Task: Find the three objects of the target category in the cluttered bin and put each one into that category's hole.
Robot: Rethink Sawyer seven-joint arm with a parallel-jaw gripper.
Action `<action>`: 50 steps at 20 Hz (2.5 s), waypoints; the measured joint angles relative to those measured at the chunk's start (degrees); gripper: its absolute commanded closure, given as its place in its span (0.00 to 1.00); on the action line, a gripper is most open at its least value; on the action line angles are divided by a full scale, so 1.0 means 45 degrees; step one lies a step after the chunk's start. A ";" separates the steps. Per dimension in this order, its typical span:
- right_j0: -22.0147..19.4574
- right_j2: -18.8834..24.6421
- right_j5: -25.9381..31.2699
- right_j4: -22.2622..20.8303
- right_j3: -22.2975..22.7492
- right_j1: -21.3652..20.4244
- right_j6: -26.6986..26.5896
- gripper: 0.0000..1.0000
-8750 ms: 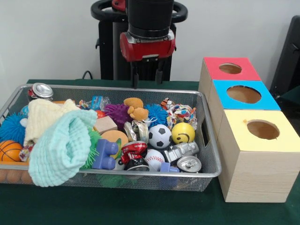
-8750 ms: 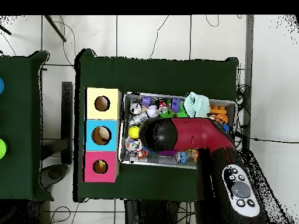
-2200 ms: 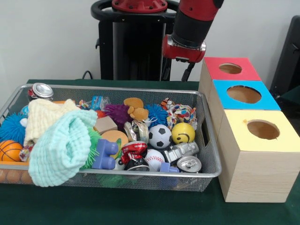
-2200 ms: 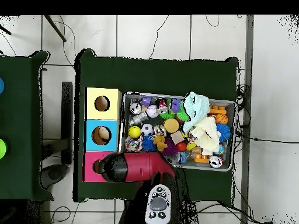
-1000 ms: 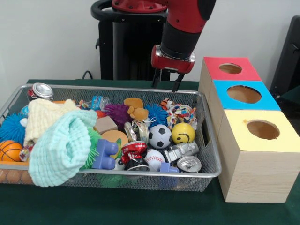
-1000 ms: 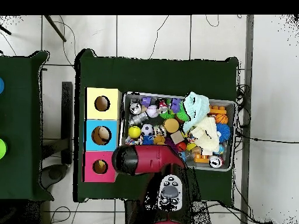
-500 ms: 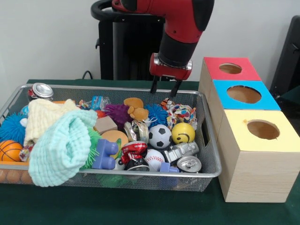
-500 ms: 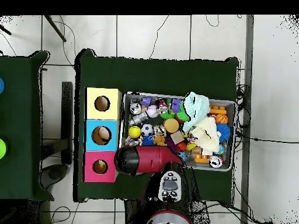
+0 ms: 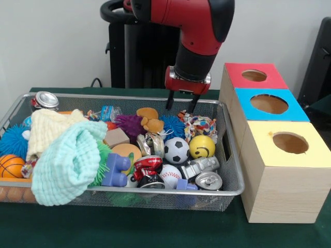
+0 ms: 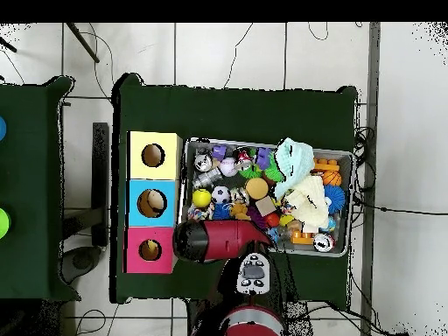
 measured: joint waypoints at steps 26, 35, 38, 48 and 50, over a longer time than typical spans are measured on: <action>0.0010 0.0002 -0.2053 0.0004 0.0094 0.0733 0.0000 0.00; 0.0068 -0.0002 -0.2506 0.0003 0.0094 0.0853 0.0000 1.00; 0.0069 -0.0002 -0.2506 0.0003 0.0094 0.0853 0.0000 1.00; 0.0123 0.0002 -0.2445 0.0003 0.0284 0.0512 0.0000 1.00; 0.0214 0.0000 -0.2232 0.0009 0.0321 0.0311 0.0000 1.00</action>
